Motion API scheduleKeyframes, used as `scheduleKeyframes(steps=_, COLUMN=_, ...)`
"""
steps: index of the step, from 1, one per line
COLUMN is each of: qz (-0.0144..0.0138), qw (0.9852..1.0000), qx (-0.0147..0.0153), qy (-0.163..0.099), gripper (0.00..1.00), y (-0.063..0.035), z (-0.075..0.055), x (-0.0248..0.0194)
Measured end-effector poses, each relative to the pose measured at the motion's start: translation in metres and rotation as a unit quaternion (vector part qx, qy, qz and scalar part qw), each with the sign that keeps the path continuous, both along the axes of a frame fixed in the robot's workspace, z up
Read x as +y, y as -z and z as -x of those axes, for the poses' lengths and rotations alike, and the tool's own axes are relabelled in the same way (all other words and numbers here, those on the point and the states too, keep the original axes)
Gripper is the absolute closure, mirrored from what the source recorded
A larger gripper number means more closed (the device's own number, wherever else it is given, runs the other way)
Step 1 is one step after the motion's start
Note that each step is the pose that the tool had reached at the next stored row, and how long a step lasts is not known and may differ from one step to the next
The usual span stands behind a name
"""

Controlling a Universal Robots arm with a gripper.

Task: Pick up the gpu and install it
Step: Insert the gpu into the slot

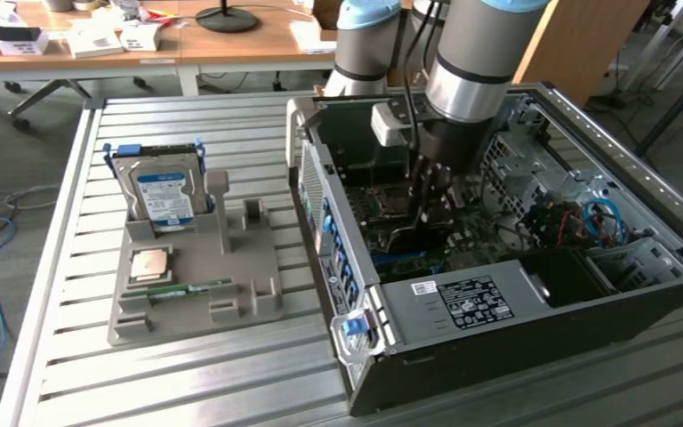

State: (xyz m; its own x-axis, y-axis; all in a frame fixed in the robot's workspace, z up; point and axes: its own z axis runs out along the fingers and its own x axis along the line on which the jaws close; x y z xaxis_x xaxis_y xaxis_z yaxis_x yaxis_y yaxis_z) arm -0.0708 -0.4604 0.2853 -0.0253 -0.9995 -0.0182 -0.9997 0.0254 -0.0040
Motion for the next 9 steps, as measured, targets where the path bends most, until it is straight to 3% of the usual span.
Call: scheduleKeyframes(steps=9, qz=0.0, qw=1.0, qx=0.0, qy=0.0, gripper=0.67, y=-0.025, z=0.0, x=0.0)
